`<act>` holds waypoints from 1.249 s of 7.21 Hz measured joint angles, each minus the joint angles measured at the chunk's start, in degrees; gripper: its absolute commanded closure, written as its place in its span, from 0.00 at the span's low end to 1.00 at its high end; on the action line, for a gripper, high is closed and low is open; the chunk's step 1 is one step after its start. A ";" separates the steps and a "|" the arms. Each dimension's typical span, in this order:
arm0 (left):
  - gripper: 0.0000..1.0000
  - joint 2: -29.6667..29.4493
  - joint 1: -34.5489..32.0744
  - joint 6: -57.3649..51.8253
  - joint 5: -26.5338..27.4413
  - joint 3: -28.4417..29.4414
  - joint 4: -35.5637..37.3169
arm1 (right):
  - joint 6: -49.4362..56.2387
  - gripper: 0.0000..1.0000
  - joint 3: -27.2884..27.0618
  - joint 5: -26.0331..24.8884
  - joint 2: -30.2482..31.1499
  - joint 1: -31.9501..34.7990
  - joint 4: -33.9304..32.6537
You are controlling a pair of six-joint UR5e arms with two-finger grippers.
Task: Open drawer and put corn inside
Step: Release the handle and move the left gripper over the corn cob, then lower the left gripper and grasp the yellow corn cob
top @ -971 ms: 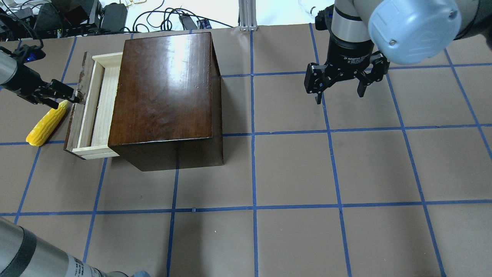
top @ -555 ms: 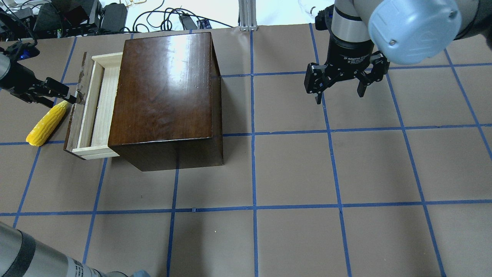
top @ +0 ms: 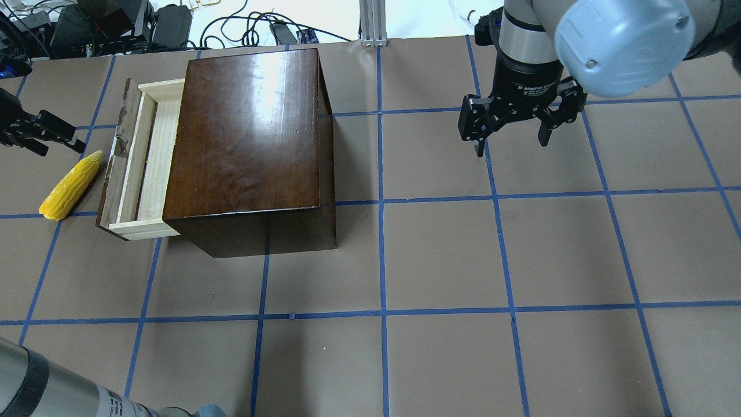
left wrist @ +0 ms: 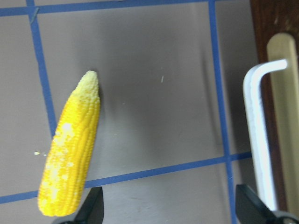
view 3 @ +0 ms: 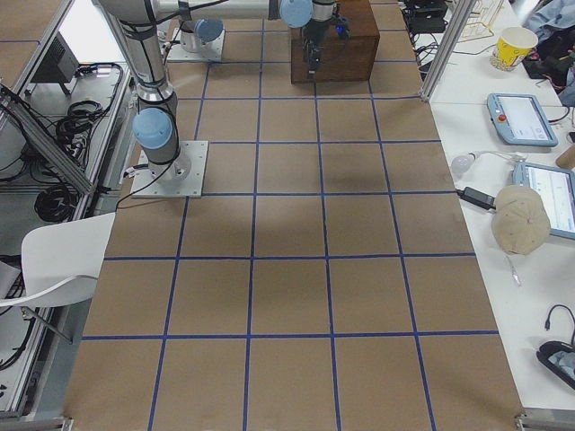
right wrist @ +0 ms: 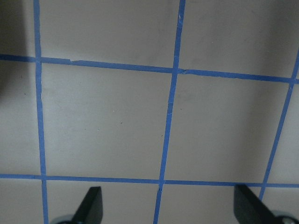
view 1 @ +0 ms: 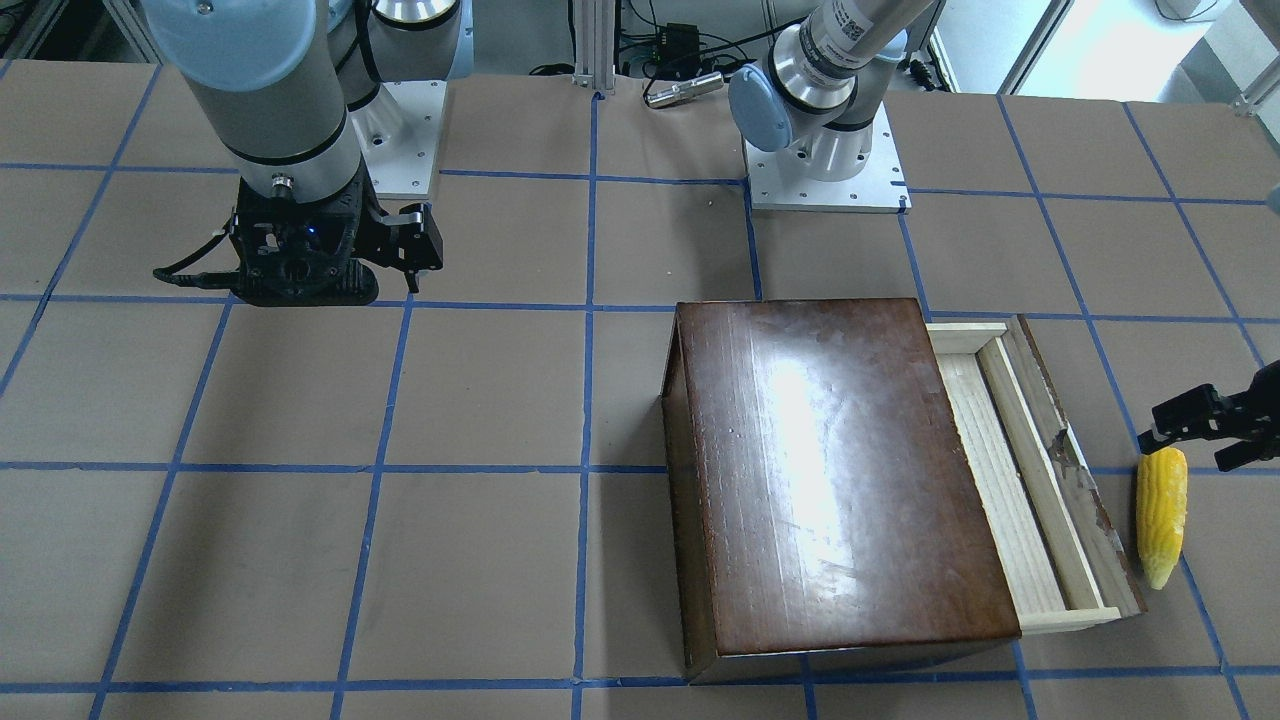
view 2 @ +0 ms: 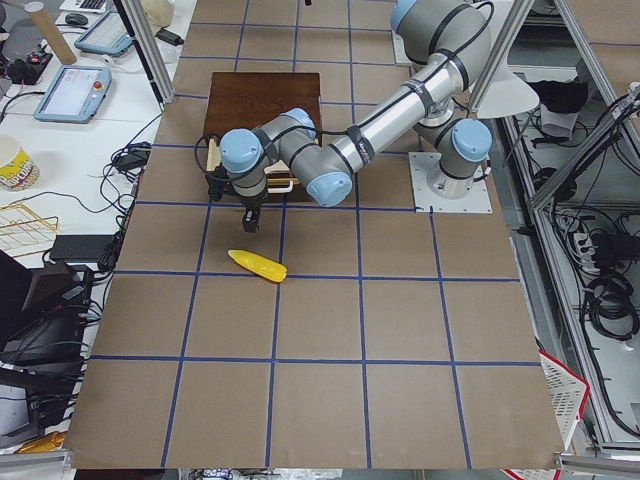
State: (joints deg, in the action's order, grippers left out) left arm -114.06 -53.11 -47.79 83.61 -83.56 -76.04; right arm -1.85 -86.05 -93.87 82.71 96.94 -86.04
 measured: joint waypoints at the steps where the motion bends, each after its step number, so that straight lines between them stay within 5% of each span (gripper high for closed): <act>1: 0.00 -0.60 0.71 -4.55 0.52 -0.05 1.03 | 0.00 0.00 0.00 0.00 0.00 0.00 0.00; 9: 0.00 -8.07 4.60 -28.51 5.29 -5.18 15.87 | 0.00 0.00 0.00 0.00 0.00 0.00 0.00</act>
State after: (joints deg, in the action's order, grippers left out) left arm -122.12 -48.52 -76.30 88.90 -88.75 -60.17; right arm -1.85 -86.05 -93.87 82.71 96.94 -86.04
